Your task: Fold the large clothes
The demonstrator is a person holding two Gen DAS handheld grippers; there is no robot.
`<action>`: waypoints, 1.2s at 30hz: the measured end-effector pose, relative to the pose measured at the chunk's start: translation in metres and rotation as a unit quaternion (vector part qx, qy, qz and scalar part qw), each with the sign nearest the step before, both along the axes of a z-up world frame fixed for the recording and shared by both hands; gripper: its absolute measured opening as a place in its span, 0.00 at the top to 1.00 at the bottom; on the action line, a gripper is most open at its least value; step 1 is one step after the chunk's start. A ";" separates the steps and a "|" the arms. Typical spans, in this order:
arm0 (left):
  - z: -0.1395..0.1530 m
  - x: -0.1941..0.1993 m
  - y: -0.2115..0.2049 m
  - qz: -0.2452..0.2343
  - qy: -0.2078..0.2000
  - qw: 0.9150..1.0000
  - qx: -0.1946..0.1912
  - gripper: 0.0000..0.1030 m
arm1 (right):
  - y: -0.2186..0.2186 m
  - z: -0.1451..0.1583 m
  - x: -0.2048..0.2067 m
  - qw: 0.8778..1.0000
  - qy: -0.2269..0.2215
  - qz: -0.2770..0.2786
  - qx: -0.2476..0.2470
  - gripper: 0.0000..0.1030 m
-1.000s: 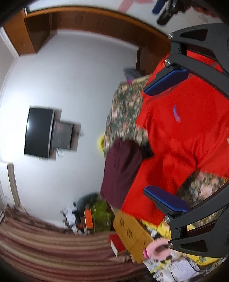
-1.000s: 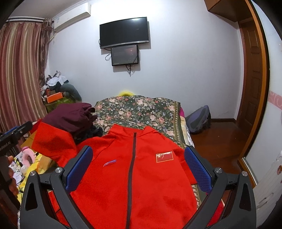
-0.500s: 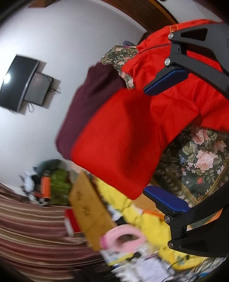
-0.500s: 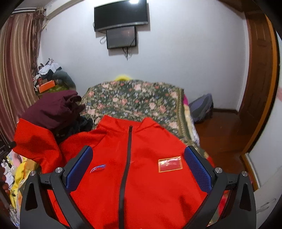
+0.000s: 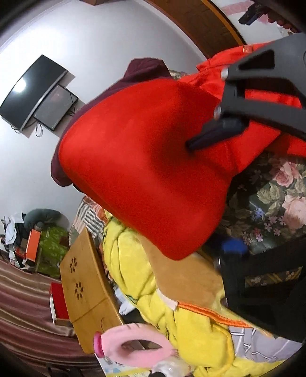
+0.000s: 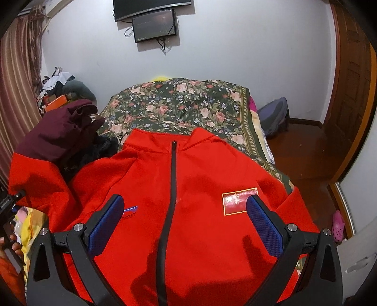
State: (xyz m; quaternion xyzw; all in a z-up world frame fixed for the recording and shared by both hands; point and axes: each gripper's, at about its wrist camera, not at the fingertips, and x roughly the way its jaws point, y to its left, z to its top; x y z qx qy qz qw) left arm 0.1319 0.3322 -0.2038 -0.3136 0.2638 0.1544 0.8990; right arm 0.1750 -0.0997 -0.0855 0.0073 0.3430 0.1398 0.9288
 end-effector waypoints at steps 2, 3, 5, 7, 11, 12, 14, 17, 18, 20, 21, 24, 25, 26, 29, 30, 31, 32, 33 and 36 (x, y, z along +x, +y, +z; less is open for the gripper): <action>0.003 0.000 -0.001 -0.008 -0.006 1.000 0.006 0.66 | 0.001 0.002 0.002 1.000 0.000 0.000 -0.001 0.00; 0.007 0.000 -0.005 -0.008 -0.002 1.000 0.016 0.75 | 0.000 0.003 0.003 1.000 -0.001 0.000 -0.001 0.00; 0.016 -0.001 -0.013 -0.008 0.014 0.999 0.045 0.90 | 0.000 0.003 0.005 1.000 -0.003 0.002 0.000 0.00; 0.025 -0.003 -0.019 -0.006 0.018 0.998 0.062 0.95 | 0.000 0.005 0.004 1.000 -0.008 0.005 -0.001 0.00; 0.058 -0.014 -0.038 -0.013 -0.003 0.996 0.090 0.98 | -0.001 0.009 0.000 1.000 -0.018 0.012 -0.001 0.00; 0.068 -0.015 -0.044 -0.016 -0.011 0.995 0.098 0.98 | -0.003 0.009 -0.001 1.000 -0.020 0.013 0.000 0.00; 0.088 -0.016 -0.056 -0.022 -0.027 0.992 0.118 0.98 | -0.005 0.010 -0.003 1.000 -0.021 0.014 0.004 0.00; 0.122 -0.009 -0.080 -0.045 -0.057 0.986 0.147 0.98 | -0.011 0.012 -0.004 1.000 -0.025 0.016 0.009 0.00; 0.132 -0.004 -0.090 -0.057 -0.065 0.984 0.155 0.98 | -0.013 0.013 -0.005 0.999 -0.026 0.016 0.010 0.00; 0.149 0.008 -0.109 -0.080 -0.076 0.979 0.170 0.98 | -0.018 0.015 -0.006 0.999 -0.030 0.016 0.012 0.00; 0.156 0.016 -0.121 -0.096 -0.079 0.976 0.176 0.98 | -0.021 0.016 -0.006 0.999 -0.032 0.016 0.012 0.00; 0.167 0.037 -0.154 -0.140 -0.082 0.968 0.189 0.98 | -0.031 0.018 -0.008 0.999 -0.037 0.014 0.016 0.00; 0.169 0.046 -0.171 -0.158 -0.081 0.964 0.198 0.98 | -0.034 0.019 -0.010 0.999 -0.040 0.013 0.016 0.00; 0.169 0.054 -0.183 -0.172 -0.079 0.961 0.203 0.98 | -0.036 0.020 -0.010 0.999 -0.042 0.011 0.015 0.00; 0.162 0.077 -0.220 -0.219 -0.065 0.952 0.205 0.98 | -0.045 0.021 -0.012 0.999 -0.046 0.006 0.011 0.00; 0.155 0.086 -0.234 -0.239 -0.055 0.948 0.202 0.98 | -0.048 0.021 -0.012 0.999 -0.047 0.004 0.007 0.00; 0.147 0.094 -0.249 -0.258 -0.041 0.944 0.201 0.98 | -0.050 0.020 -0.013 0.999 -0.048 0.003 0.004 0.00; 0.142 0.099 -0.260 -0.270 -0.032 0.941 0.201 0.98 | -0.052 0.019 -0.012 0.999 -0.047 0.001 -0.002 0.00; 0.131 0.106 -0.276 -0.290 -0.016 0.936 0.199 0.98 | -0.055 0.016 -0.013 0.999 -0.045 0.000 -0.004 0.00; 0.097 0.120 -0.312 -0.339 0.031 0.921 0.187 0.98 | -0.059 0.010 -0.013 0.999 -0.037 -0.002 -0.014 0.00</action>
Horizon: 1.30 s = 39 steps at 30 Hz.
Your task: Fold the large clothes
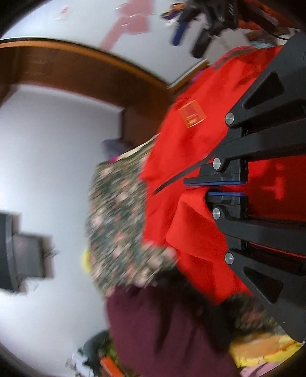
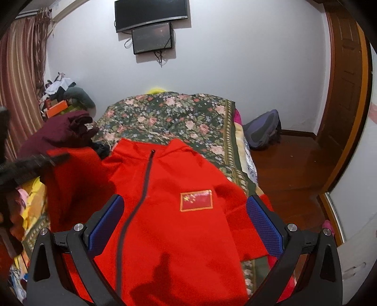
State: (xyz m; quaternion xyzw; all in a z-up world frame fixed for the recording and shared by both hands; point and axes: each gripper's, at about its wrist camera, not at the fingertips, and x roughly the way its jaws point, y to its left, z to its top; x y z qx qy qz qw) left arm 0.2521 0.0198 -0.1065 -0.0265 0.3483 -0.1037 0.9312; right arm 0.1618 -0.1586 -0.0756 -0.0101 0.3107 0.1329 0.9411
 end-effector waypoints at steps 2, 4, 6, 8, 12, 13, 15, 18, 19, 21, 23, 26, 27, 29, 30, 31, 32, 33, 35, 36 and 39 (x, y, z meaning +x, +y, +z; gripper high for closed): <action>-0.026 0.006 -0.022 -0.025 0.042 0.999 0.010 0.98 | -0.002 -0.003 -0.001 1.000 0.005 0.000 -0.007 0.00; -0.048 0.006 -0.040 -0.042 0.072 0.996 0.021 0.98 | -0.004 -0.008 -0.001 1.000 0.011 0.000 -0.015 0.00; -0.071 0.005 -0.061 -0.059 0.098 0.993 0.040 0.98 | -0.004 -0.012 0.000 1.000 0.016 0.001 -0.022 0.00; -0.087 0.001 -0.072 -0.070 0.114 0.989 0.058 0.97 | -0.004 -0.014 -0.001 0.999 0.019 0.003 -0.029 0.00; -0.088 -0.015 -0.080 -0.070 0.091 0.988 0.106 0.92 | 0.000 -0.018 -0.002 0.999 0.024 0.012 -0.045 0.00; -0.087 -0.018 -0.078 -0.071 0.095 0.987 0.109 0.87 | 0.000 -0.018 -0.003 0.999 0.024 0.015 -0.047 0.00; -0.084 -0.025 -0.071 -0.073 0.103 0.986 0.107 0.72 | 0.007 -0.016 -0.003 0.998 0.021 0.026 -0.051 0.00; -0.071 -0.038 -0.051 -0.067 0.097 0.989 0.090 0.50 | 0.020 -0.011 -0.007 0.997 0.010 0.047 -0.061 0.00; -0.067 -0.041 -0.044 -0.063 0.094 0.990 0.082 0.47 | 0.027 -0.010 -0.007 0.996 0.008 0.058 -0.064 0.00; -0.058 -0.042 -0.026 -0.058 0.092 0.992 0.070 0.44 | 0.041 -0.009 -0.008 0.994 0.009 0.088 -0.066 0.00; -0.045 -0.055 -0.006 -0.040 0.077 0.994 0.064 0.42 | 0.059 -0.011 -0.008 0.990 0.015 0.117 -0.073 0.00; -0.029 -0.076 0.032 0.011 0.047 0.996 0.076 0.37 | 0.087 -0.019 -0.008 0.982 0.032 0.163 -0.086 0.00; -0.025 -0.081 0.043 0.028 0.040 0.995 0.085 0.36 | 0.097 -0.023 -0.007 0.979 0.038 0.177 -0.093 0.00; -0.022 -0.094 0.064 0.062 0.029 0.992 0.102 0.36 | 0.115 -0.031 -0.009 0.971 0.044 0.202 -0.117 0.00; -0.021 -0.101 0.078 0.079 0.027 0.991 0.106 0.36 | 0.124 -0.035 -0.010 0.967 0.047 0.214 -0.131 0.00; -0.021 -0.105 0.090 0.093 0.028 0.990 0.106 0.36 | 0.134 -0.041 -0.012 0.960 0.052 0.234 -0.145 0.00; -0.023 -0.109 0.103 0.107 0.031 0.989 0.102 0.36 | 0.146 -0.048 -0.015 0.951 0.063 0.259 -0.157 0.00; -0.025 -0.113 0.116 0.123 0.036 0.987 0.097 0.36 | 0.157 -0.056 -0.017 0.942 0.076 0.280 -0.167 0.01; -0.032 -0.122 0.137 0.152 0.044 0.983 0.088 0.36 | 0.173 -0.069 -0.021 0.929 0.098 0.307 -0.182 0.01; -0.037 -0.126 0.147 0.167 0.050 0.981 0.081 0.36 | 0.181 -0.074 -0.023 0.923 0.108 0.318 -0.188 0.01; -0.053 -0.141 0.171 0.198 0.068 0.976 0.055 0.36 | 0.206 -0.096 -0.029 0.902 0.131 0.349 -0.217 0.02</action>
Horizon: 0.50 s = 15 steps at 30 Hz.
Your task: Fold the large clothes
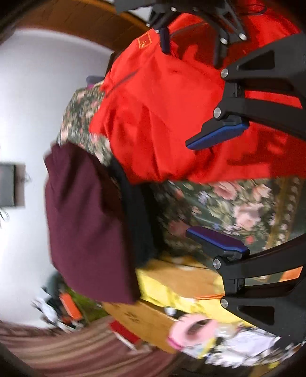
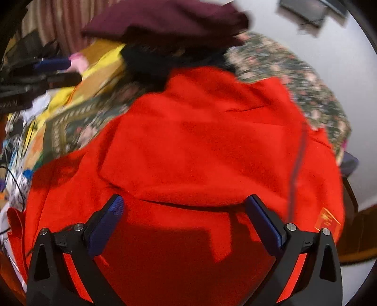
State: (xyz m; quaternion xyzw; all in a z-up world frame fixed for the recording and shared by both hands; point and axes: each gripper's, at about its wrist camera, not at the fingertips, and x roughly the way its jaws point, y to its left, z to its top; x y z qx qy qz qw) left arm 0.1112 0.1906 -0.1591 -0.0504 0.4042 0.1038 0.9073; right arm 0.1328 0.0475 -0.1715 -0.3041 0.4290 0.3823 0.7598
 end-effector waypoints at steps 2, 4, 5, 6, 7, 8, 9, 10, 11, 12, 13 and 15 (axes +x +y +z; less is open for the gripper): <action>-0.010 -0.009 0.010 0.015 0.008 1.000 -0.015 0.36 | 0.010 -0.010 -0.003 1.000 0.006 0.012 -0.019 0.02; -0.020 -0.014 0.017 0.025 0.016 0.999 -0.024 0.36 | 0.019 -0.015 0.001 0.999 0.010 0.014 -0.032 0.05; -0.025 -0.016 0.019 0.029 0.020 0.999 -0.026 0.36 | 0.022 -0.017 0.003 0.999 0.016 0.012 -0.030 0.06; -0.028 -0.018 0.021 0.032 0.021 0.999 -0.028 0.36 | 0.023 -0.017 0.006 0.999 0.020 0.007 -0.024 0.08; -0.032 -0.021 0.023 0.036 0.024 0.999 -0.031 0.36 | 0.024 -0.016 0.009 1.000 0.025 0.003 -0.017 0.13; -0.034 -0.021 0.023 0.037 0.026 0.998 -0.033 0.36 | 0.025 -0.015 0.011 0.999 0.033 0.000 -0.012 0.17; -0.038 -0.023 0.024 0.039 0.030 0.998 -0.037 0.36 | 0.029 -0.015 0.011 0.999 0.039 0.000 -0.009 0.28; -0.040 -0.024 0.025 0.041 0.033 0.998 -0.039 0.36 | 0.031 -0.014 0.013 0.998 0.055 0.002 0.001 0.43; -0.042 -0.023 0.025 0.041 0.035 0.998 -0.041 0.36 | 0.036 -0.014 0.015 0.998 0.069 0.004 0.010 0.50; -0.044 -0.023 0.025 0.042 0.036 0.997 -0.045 0.36 | 0.038 -0.014 0.017 0.996 0.087 0.004 0.025 0.66; -0.046 -0.023 0.026 0.041 0.037 0.997 -0.048 0.36 | 0.039 -0.013 0.018 0.995 0.096 0.002 0.036 0.80; -0.047 -0.020 0.024 0.036 0.038 0.997 -0.054 0.36 | 0.034 -0.006 0.021 0.991 0.114 -0.010 0.075 0.90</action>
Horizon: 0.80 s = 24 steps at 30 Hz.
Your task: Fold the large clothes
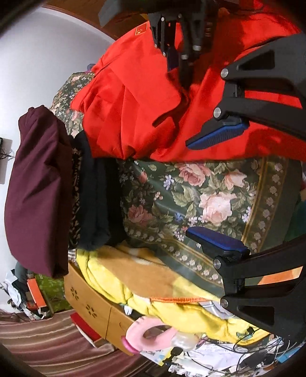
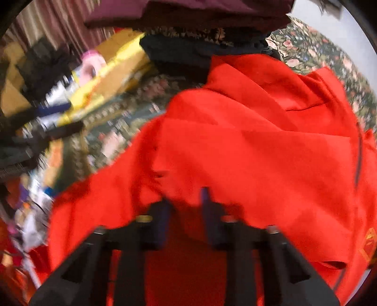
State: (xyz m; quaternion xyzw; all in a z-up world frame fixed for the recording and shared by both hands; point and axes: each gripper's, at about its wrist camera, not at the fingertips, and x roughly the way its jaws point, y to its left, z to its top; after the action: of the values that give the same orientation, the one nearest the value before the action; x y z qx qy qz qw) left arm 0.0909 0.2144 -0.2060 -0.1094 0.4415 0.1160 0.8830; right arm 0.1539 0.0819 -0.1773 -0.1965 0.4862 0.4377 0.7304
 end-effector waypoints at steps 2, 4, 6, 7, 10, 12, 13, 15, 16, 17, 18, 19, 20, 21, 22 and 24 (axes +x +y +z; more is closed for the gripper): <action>-0.001 0.003 -0.003 -0.007 0.001 1.000 0.001 0.36 | -0.004 0.009 0.003 0.999 -0.003 -0.013 0.029 0.91; -0.003 0.008 -0.009 -0.017 0.006 1.000 0.006 0.36 | -0.015 0.024 0.008 0.998 -0.014 -0.031 0.060 0.93; -0.006 0.016 -0.015 -0.028 0.012 0.999 0.009 0.36 | -0.028 0.042 0.016 0.995 -0.028 -0.052 0.086 0.94; -0.007 0.020 -0.019 -0.035 0.015 0.999 0.012 0.36 | -0.032 0.048 0.019 0.993 -0.035 -0.060 0.094 0.94; -0.012 0.034 -0.030 -0.053 0.024 0.998 0.020 0.36 | -0.059 0.080 0.035 0.983 -0.065 -0.103 0.135 0.94; -0.015 0.044 -0.037 -0.066 0.028 0.997 0.023 0.36 | -0.081 0.098 0.046 0.975 -0.082 -0.133 0.159 0.95; -0.017 0.050 -0.042 -0.075 0.033 0.996 0.024 0.36 | -0.088 0.104 0.050 0.971 -0.087 -0.145 0.167 0.95; -0.023 0.060 -0.050 -0.090 0.041 0.995 0.031 0.36 | -0.118 0.122 0.061 0.958 -0.105 -0.185 0.191 0.95; -0.027 0.067 -0.055 -0.099 0.047 0.993 0.038 0.36 | -0.127 0.127 0.064 0.953 -0.112 -0.199 0.198 0.95; -0.030 0.070 -0.058 -0.104 0.052 0.992 0.042 0.36 | -0.141 0.134 0.068 0.946 -0.119 -0.217 0.208 0.95; -0.035 0.077 -0.063 -0.109 0.061 0.991 0.049 0.36 | -0.151 0.138 0.070 0.941 -0.123 -0.230 0.215 0.95; -0.039 0.081 -0.066 -0.112 0.066 0.990 0.053 0.36 | -0.169 0.142 0.074 0.933 -0.130 -0.251 0.223 0.95; -0.045 0.086 -0.068 -0.112 0.071 0.989 0.059 0.36 | -0.179 0.145 0.075 0.928 -0.136 -0.265 0.226 0.95; -0.048 0.090 -0.069 -0.109 0.071 0.989 0.065 0.36 | -0.194 0.147 0.077 0.920 -0.146 -0.284 0.226 0.95; -0.049 0.092 -0.069 -0.105 0.066 0.990 0.070 0.36 | -0.201 0.148 0.080 0.916 -0.151 -0.295 0.225 0.95; -0.047 0.095 -0.069 -0.100 0.053 0.991 0.076 0.38 | -0.225 0.146 0.082 0.905 -0.160 -0.329 0.219 0.95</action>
State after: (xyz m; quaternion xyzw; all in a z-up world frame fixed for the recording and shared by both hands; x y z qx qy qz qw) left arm 0.1864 0.1454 -0.2533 0.0094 0.4865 0.0662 0.8711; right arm 0.2362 -0.1426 -0.0317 0.0724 0.2919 0.2311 0.9253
